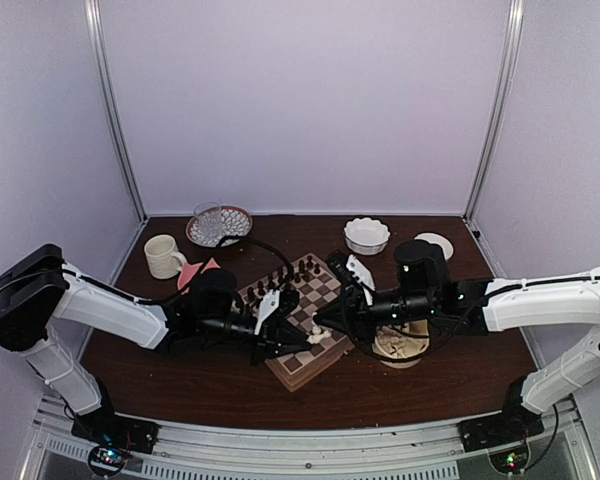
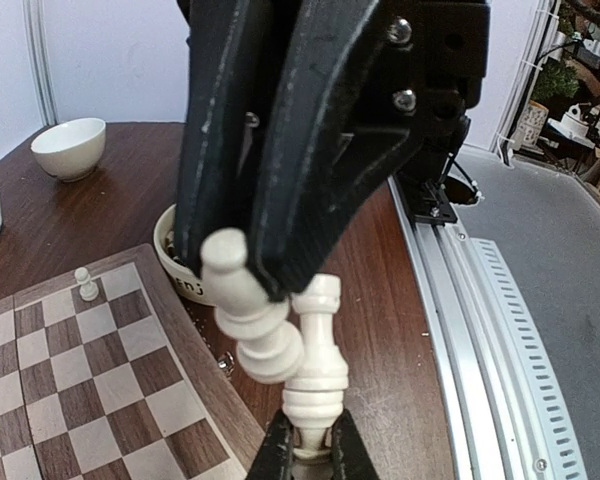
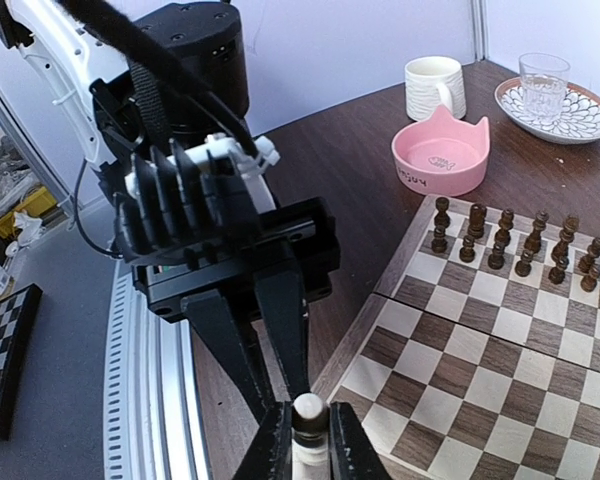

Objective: Set up the chess pieces on the board
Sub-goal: Pick up the bishop from the chess pile, then place the bishop on f2.

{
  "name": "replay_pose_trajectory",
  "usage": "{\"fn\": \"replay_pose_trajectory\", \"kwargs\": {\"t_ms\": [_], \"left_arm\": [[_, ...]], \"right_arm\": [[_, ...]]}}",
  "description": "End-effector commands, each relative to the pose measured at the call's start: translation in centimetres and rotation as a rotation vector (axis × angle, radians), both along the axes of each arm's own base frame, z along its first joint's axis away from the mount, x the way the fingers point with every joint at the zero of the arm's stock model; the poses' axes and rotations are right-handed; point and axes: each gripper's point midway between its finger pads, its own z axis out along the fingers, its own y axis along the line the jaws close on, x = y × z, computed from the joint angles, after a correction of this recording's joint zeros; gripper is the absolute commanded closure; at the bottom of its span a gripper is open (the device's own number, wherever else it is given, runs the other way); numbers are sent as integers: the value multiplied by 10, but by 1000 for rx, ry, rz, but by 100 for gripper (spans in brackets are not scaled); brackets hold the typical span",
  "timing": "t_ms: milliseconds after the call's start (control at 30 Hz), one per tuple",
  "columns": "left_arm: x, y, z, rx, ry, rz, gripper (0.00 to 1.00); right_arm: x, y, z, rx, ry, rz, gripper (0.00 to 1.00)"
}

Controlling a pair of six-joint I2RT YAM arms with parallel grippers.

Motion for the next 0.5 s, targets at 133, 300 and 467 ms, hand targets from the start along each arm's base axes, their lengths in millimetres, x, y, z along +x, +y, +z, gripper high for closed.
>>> {"fn": "replay_pose_trajectory", "kwargs": {"t_ms": [133, 300, 467], "left_arm": [[5, -6, 9, -13, -31, 7, 100], [7, -6, 8, -4, -34, 22, 100], [14, -4, 8, 9, -43, 71, 100]], "right_arm": [[24, -16, 6, -34, -75, -171, 88], [35, -27, 6, -55, -99, -258, 88], [58, -49, -4, -128, -141, -421, 89]]}}
